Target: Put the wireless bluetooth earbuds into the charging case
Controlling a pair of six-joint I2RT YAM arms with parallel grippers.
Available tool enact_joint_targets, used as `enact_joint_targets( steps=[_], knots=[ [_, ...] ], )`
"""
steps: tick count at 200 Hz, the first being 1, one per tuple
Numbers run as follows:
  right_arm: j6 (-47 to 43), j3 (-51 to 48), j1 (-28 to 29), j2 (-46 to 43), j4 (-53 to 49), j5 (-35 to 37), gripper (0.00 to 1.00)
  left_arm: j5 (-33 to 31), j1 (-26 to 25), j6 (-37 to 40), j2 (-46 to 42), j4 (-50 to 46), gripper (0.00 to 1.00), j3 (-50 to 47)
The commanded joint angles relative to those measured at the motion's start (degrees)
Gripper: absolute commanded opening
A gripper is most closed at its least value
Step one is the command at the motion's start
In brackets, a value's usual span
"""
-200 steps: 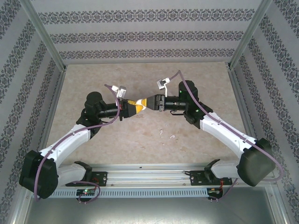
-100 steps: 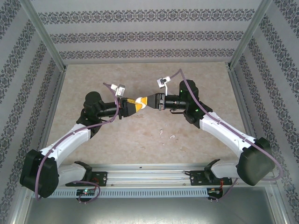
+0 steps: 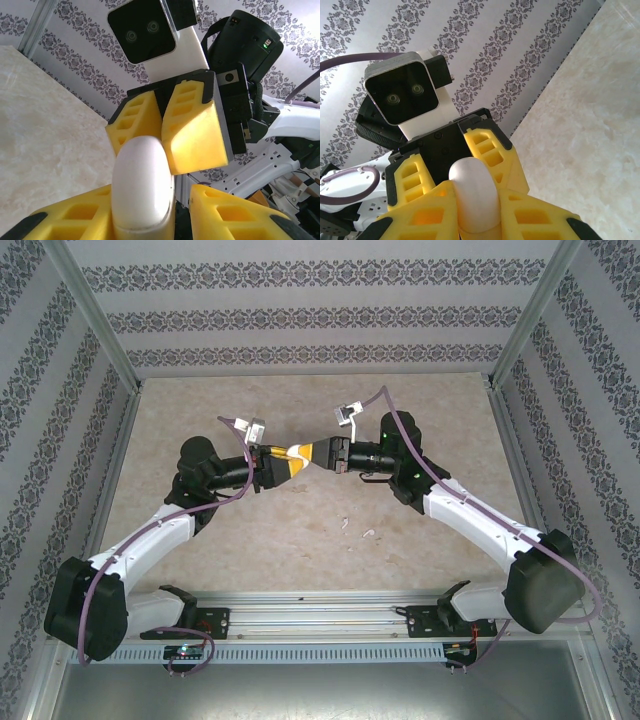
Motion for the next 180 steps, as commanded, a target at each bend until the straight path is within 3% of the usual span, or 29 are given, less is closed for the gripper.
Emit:
enact_joint_targets(
  steps=[1,41,84,124,140,180],
  knots=[
    [0.32,1.24,0.69,-0.13,2.64,2.72,0.17,0.96,0.68,-0.57,-0.06,4.32,0.33,-0.32],
    [0.43,0.31,0.78,-0.66,3.40,3.90,0.19,1.72,1.05,-1.43,0.30,4.28,0.12,-0.37],
    [-0.25,-0.07,0.60,-1.45,2.43,5.08,0.55,1.69,1.91,-1.74,1.07,3.94,0.06,-0.06],
    [-0.82,-1.42,-1.67,-3.61,-0.91,8.38,0.62,0.17,3.63,-1.46,2.09,2.65,0.06,-0.21],
    [-1.75,-1.76,-3.11,-4.62,-6.15,11.92,0.63,-1.56,4.71,0.52,2.56,-2.21,0.06,0.18],
    [-5.94,1.26,-7.78,-3.40,-30.73,24.71,0.63,-7.58,8.86,9.41,6.05,-21.10,0.07,3.26]
  ],
)
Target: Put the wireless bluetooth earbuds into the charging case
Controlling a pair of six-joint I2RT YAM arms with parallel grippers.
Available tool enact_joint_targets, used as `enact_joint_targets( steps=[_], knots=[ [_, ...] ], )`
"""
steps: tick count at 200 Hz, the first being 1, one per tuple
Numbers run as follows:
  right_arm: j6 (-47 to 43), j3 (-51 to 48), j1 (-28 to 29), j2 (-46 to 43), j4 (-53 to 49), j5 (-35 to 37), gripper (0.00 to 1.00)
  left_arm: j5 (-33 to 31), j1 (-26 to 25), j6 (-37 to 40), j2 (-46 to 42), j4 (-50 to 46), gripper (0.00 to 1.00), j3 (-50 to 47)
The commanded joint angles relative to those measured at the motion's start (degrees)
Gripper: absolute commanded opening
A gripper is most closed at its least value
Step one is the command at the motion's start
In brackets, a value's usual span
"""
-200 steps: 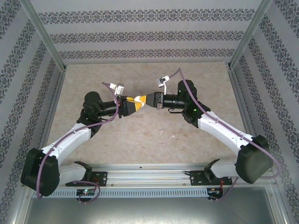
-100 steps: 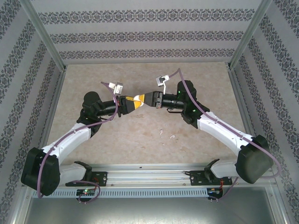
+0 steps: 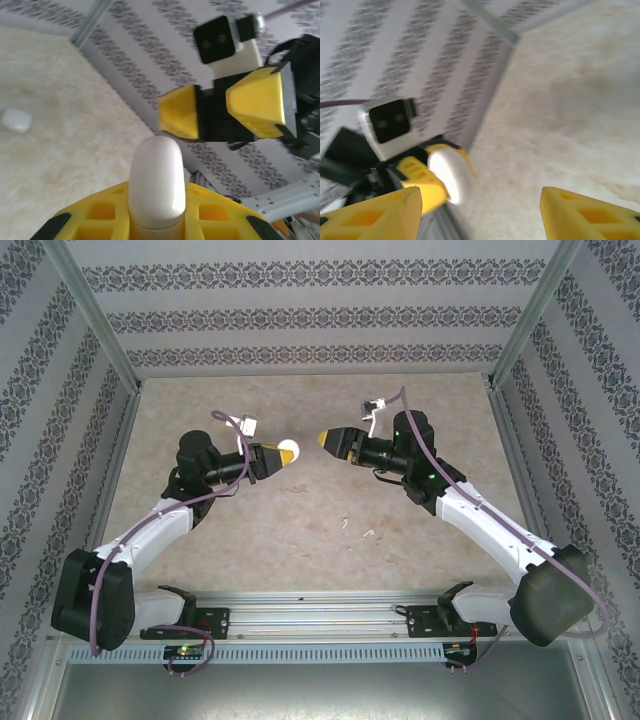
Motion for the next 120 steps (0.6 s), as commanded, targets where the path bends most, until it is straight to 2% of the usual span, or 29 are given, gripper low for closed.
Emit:
enact_joint_targets(
  steps=[1,40,74,120],
  knots=[
    [-3.66,1.82,-2.78,0.92,-17.15,9.38,0.63,-4.05,2.73,7.14,2.47,-12.44,0.07,2.72],
    [-9.71,4.68,-6.82,7.59,-27.49,10.21,0.63,-8.45,6.68,10.73,9.42,-17.96,0.07,3.77],
    [-16.39,10.75,-7.98,15.90,-33.98,15.19,0.63,-12.84,7.50,15.84,17.13,-27.42,0.08,9.06],
    [-27.28,28.83,-8.71,32.55,-44.81,22.03,0.63,-16.53,7.52,16.73,24.95,-30.71,0.13,12.47]
  ],
)
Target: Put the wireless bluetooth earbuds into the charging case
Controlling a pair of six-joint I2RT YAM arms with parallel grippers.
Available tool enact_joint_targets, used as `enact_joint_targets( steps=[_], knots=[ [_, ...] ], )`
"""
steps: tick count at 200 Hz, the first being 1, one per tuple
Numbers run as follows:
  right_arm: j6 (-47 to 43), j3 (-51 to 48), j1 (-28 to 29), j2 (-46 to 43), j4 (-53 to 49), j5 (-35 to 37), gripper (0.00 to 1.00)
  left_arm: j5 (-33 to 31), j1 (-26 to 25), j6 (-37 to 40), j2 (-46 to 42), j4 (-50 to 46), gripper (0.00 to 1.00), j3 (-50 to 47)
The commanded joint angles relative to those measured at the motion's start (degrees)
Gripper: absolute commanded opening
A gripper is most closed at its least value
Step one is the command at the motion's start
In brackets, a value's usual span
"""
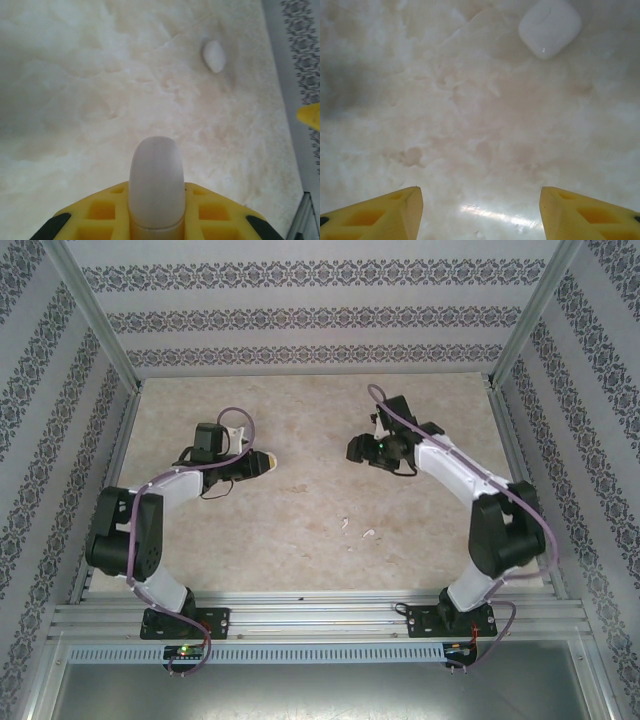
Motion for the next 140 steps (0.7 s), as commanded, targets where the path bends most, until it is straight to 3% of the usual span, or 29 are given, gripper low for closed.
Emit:
enact_joint_targets(
  steps=[1,61,140],
  knots=[
    [-8.59,9.02,-0.77,7.22,-8.46,5.76,0.63,-3.00,0.50,3.25,2.88,-4.94,0.13,2.52],
    [-16.52,31.77,-3.06,27.77,-19.57,8.82,0.66,-6.95,0.77,6.81,8.73,-11.62,0.24,7.28],
    [-20.35,45.03,-3.25,38.09,-24.39,7.68,0.71,-14.14,1.48,13.46,9.07,-21.37,0.51,12.27]
  ],
)
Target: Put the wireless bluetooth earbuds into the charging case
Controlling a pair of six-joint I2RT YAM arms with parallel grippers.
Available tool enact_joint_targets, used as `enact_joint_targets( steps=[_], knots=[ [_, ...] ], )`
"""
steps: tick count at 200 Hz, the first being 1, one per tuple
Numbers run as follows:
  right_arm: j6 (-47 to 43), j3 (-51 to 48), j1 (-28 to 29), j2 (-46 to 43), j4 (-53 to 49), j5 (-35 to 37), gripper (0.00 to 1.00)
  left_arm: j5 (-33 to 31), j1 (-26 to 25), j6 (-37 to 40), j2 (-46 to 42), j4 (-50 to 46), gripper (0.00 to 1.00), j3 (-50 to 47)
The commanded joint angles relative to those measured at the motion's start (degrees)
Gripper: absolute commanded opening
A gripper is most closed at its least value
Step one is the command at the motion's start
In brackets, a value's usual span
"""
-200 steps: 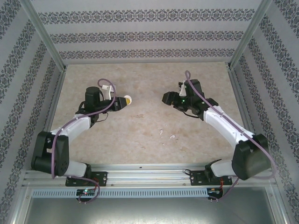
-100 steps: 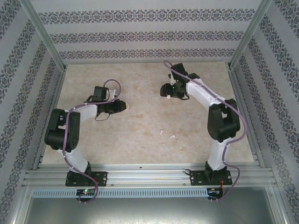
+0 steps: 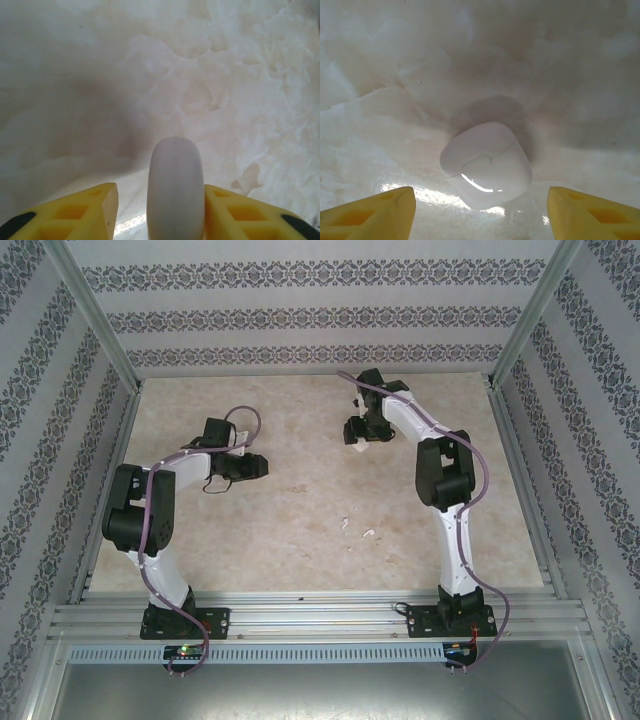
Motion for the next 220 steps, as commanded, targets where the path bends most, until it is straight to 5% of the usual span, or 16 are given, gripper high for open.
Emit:
enact_joint_targets(
  steps=[1,147,178,220],
  knots=[
    [-2.45,4.01,-0.09,2.13,-3.47,0.01,0.71,-3.27,0.93,4.01,-0.15,-5.65,0.51,2.13],
    [-4.40,6.11,0.35,3.43,-4.83,0.31,0.72,-2.84,1.81,5.79,0.54,-7.05,0.56,4.85],
    [-4.09,6.25,0.40,3.05,-5.05,-0.32,0.72,-3.00,1.80,5.99,0.63,-8.29,0.47,4.89],
    [-4.23,7.20,0.02,3.29,-5.05,0.18,0.73,-2.95,1.82,5.21,-1.32,-7.35,0.46,3.57]
  ],
)
